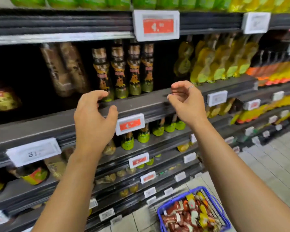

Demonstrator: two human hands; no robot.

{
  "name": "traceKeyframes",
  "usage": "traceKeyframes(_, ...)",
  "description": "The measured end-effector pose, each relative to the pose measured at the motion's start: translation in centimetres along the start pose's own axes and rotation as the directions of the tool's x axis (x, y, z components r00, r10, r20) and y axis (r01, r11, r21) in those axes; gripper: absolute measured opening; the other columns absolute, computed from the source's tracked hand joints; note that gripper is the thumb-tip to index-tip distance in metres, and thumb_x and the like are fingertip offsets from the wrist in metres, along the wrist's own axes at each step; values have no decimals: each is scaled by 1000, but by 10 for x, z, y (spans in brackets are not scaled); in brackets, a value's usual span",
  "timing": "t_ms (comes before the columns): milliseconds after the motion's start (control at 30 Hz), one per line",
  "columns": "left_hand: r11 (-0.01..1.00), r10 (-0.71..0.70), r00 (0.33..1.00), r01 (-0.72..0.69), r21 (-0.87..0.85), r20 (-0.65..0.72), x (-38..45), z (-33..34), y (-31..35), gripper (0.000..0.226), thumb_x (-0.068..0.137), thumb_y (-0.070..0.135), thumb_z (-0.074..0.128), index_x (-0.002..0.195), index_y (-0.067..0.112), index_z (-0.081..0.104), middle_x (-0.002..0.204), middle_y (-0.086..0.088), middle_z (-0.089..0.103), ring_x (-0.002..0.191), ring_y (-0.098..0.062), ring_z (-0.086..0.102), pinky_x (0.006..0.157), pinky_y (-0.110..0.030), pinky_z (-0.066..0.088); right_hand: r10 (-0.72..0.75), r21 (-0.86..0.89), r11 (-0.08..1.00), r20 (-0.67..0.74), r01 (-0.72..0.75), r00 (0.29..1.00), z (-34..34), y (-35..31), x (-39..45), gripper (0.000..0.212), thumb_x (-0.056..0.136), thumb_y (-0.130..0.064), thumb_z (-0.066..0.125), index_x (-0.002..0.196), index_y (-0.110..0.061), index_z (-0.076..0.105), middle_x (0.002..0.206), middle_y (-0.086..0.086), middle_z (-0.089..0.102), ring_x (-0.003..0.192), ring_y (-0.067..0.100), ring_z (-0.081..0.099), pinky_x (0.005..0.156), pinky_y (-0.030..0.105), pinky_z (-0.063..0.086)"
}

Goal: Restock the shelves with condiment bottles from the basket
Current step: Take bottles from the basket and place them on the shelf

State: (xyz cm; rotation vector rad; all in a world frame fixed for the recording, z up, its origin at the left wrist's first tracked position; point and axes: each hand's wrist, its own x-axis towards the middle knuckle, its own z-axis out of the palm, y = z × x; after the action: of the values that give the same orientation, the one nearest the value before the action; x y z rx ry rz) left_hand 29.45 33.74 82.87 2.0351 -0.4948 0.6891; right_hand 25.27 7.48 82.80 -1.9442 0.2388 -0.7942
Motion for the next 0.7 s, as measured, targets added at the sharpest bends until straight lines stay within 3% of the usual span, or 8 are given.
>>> traceKeyframes(100,967,199,979,-204,-154,-47,-23,-3,1,17,91,11,63,108,14,64,107,6,58,99,-5,59,89,-20,49,10,-97,995,-37,-13,999,-27,12,-39,20,88,-13,70,102,-26,65,99,-11,69,92,0,66,80,14,51)
traceKeyframes(200,929,296,954,-298,-219,-41,-56,9,8,10,90,5,62,98,10,66,100,7,59,95,-1,55,86,-16,43,105,-210,971,-38,-110,994,-61,37,-82,19,89,-15,72,101,-27,65,98,-12,69,91,2,66,79,16,52)
traceKeyframes(267,940,253,963,-221,-261,96,-82,26,7,12,88,4,64,98,10,67,100,6,61,94,-5,58,86,-16,46,210,-267,940,-31,-210,977,-81,62,-110,18,89,-15,73,100,-25,65,94,-12,68,87,-1,65,77,17,50)
traceKeyframes(333,961,159,932,-70,-269,324,-111,50,-3,19,87,2,68,102,14,67,104,4,63,96,-11,62,87,-22,51,333,-315,894,-10,-319,943,-97,92,-136,15,88,-9,73,99,-17,66,89,-10,67,81,-3,63,78,21,49)
traceKeyframes(433,970,-47,794,182,-163,606,-159,93,-20,22,89,-1,62,102,15,68,100,1,64,90,-22,65,80,-32,53,546,-379,782,32,-495,837,-117,143,-175,15,86,-6,74,98,-12,67,92,5,72,87,20,69,87,37,55)
traceKeyframes(500,953,-190,685,301,-35,703,-193,122,-28,22,88,-2,58,99,13,69,91,-1,65,85,-32,64,72,-34,49,643,-437,703,54,-561,764,-130,180,-202,13,86,-11,76,96,-13,68,94,7,73,90,25,70,89,36,55)
traceKeyframes(633,915,-366,444,332,229,818,-267,175,-30,15,86,3,68,100,10,71,96,-4,72,94,-23,65,76,-18,42,793,-494,549,51,-675,607,-167,252,-256,8,85,-13,75,87,-18,70,82,-8,70,92,20,69,76,10,46)
traceKeyframes(700,889,-418,347,348,298,840,-306,200,-25,15,85,-4,68,96,6,70,89,-5,69,92,-26,63,70,-13,39,850,-489,483,59,-727,524,-188,290,-279,7,87,-10,72,89,-17,71,95,4,75,100,27,69,94,28,51)
